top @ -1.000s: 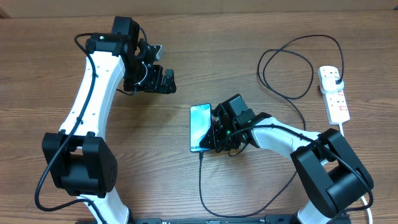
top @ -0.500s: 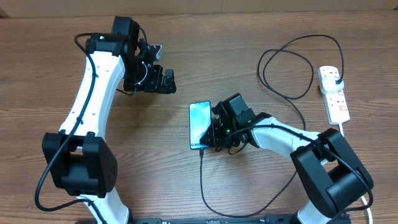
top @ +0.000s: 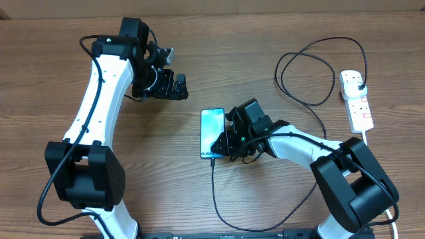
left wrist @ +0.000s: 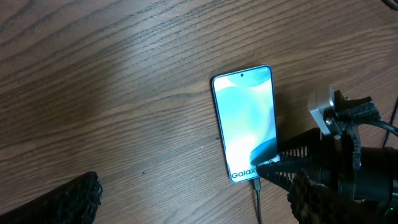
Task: Plug charger to phone and switch on socket
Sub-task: 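Lower the phone flat onto the table with the right gripper, then open the right gripper and lift it away from the phone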
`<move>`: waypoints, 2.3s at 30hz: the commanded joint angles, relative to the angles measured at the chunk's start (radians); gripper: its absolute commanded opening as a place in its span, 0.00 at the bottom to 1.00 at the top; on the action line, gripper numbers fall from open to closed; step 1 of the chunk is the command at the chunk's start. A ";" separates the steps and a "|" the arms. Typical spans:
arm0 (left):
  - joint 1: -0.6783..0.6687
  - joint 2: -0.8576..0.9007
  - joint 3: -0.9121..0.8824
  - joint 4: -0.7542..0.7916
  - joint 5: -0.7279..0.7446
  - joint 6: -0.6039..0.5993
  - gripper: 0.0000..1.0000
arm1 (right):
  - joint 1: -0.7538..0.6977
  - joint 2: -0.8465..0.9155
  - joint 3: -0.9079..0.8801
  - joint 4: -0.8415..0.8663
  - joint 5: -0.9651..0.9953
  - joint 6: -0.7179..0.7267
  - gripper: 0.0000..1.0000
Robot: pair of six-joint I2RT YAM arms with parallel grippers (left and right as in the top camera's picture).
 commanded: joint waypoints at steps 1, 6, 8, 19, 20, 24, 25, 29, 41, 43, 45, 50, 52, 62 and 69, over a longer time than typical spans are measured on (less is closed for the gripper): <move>-0.003 -0.017 0.025 0.002 -0.010 -0.005 1.00 | 0.005 0.014 -0.002 -0.002 0.064 -0.004 0.39; -0.003 -0.017 0.025 0.002 -0.010 -0.005 1.00 | 0.005 0.014 -0.002 -0.002 0.064 -0.004 0.47; -0.003 -0.017 0.025 0.002 -0.010 -0.005 1.00 | 0.005 0.014 -0.002 -0.002 0.064 -0.004 0.51; -0.003 -0.017 0.025 0.002 -0.011 -0.005 1.00 | 0.005 0.014 -0.002 -0.002 0.064 -0.004 0.62; -0.003 -0.017 0.025 0.002 -0.010 -0.005 1.00 | 0.005 0.014 -0.002 -0.002 0.064 -0.004 0.64; -0.003 -0.017 0.025 0.002 -0.010 -0.005 0.99 | 0.005 0.014 -0.002 -0.002 0.064 -0.004 0.73; -0.003 -0.017 0.025 0.002 -0.010 -0.005 1.00 | 0.005 0.014 -0.002 -0.002 0.064 -0.004 0.76; -0.003 -0.017 0.025 0.002 -0.010 -0.005 1.00 | 0.005 0.014 -0.002 -0.002 0.064 -0.004 0.84; -0.003 -0.017 0.025 0.002 -0.010 -0.005 1.00 | 0.005 0.014 -0.002 -0.002 0.064 -0.004 0.95; -0.003 -0.017 0.025 0.001 -0.010 -0.005 1.00 | 0.005 0.014 -0.002 -0.002 0.064 -0.004 0.96; -0.003 -0.017 0.025 0.002 -0.010 -0.005 1.00 | 0.005 0.014 -0.002 -0.002 0.064 -0.004 0.98; -0.003 -0.017 0.025 0.002 -0.010 -0.006 1.00 | 0.005 0.014 -0.002 -0.002 0.064 -0.004 1.00; -0.003 -0.017 0.025 0.002 -0.010 -0.005 1.00 | 0.005 0.014 -0.002 -0.002 0.064 -0.004 1.00; -0.003 -0.017 0.025 0.002 -0.010 -0.006 0.99 | 0.005 0.014 -0.002 -0.002 0.071 -0.003 1.00; -0.003 -0.017 0.025 0.002 -0.010 -0.005 1.00 | 0.005 0.014 -0.002 -0.006 0.150 0.075 1.00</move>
